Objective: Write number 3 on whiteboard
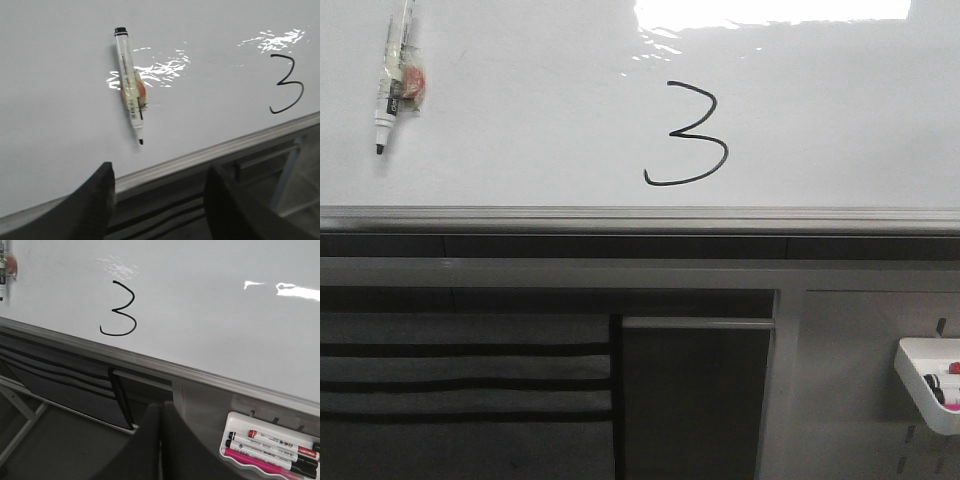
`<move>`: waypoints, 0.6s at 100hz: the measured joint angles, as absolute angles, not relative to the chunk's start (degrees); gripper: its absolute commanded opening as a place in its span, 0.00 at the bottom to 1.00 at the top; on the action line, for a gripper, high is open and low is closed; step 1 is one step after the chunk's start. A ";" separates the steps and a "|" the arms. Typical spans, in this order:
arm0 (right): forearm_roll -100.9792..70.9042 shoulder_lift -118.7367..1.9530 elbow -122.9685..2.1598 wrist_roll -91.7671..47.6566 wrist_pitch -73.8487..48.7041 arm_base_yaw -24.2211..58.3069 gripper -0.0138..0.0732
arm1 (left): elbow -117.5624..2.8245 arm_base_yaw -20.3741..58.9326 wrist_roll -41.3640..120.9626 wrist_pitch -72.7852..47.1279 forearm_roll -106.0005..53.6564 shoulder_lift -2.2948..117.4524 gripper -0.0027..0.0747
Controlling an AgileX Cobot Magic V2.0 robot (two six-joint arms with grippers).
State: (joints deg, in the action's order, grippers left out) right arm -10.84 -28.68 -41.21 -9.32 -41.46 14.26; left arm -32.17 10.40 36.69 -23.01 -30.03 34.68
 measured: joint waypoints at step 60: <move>-10.84 -28.68 -41.21 -9.30 -41.33 14.26 0.07 | -14.53 5.66 27.35 -14.86 -19.75 6.87 0.01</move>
